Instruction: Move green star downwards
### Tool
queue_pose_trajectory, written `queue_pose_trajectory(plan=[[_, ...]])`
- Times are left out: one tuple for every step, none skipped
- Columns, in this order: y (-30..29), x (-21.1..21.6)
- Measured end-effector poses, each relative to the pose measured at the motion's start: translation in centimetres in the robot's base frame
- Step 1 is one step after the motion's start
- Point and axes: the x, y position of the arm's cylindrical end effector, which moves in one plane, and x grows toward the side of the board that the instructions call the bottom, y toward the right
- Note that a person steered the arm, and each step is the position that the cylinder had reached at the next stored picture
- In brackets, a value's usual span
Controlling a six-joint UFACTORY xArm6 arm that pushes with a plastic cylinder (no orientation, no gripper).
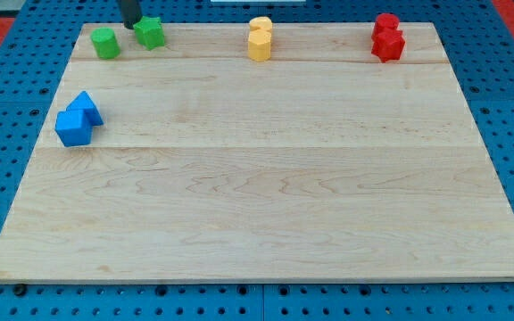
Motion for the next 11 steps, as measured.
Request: queue_pose_trajectory(plan=[[3.8,1.0],[4.0,2.7],[4.4,0.8],[8.5,0.0],[8.7,1.3],[6.5,2.4],[5.1,3.7],[4.6,5.9],[4.6,8.5],[4.7,9.9],[7.9,11.1]])
